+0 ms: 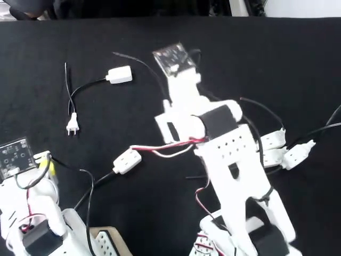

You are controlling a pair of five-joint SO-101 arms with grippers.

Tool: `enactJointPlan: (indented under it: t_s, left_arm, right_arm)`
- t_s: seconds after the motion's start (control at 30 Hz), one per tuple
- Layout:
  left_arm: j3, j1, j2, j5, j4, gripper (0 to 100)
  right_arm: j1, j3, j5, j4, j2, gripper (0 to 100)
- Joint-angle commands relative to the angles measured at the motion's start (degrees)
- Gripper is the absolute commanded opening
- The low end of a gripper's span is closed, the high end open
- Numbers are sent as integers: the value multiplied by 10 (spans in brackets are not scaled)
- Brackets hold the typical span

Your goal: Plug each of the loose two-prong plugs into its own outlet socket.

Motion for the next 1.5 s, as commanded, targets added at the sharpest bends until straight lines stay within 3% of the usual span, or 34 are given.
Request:
enactJointPlan:
  t_s: [0.0,0.2,0.33,0.8,0.93,1.1,1.47]
  left_arm:
    - [22,91,-1,5,-34,220]
    - [163,234,-1,5,-144,220]
    - [254,222,-1,3,-204,220]
    - [262,199,-1,2,-178,220]
    - [264,199,-1,2,-179,220]
    - [265,199,-1,2,-179,220]
    - [265,199,-1,2,-179,220]
  right_arm:
    - [46,139,25,-105,-28,11]
    - [55,249,31,-113,-27,12]
    - [46,278,32,-132,13,14]
    - [34,157,28,-172,298,15]
    - [33,146,30,-171,321,31]
    - [33,144,31,-171,326,144]
    - [35,120,33,-171,322,103]
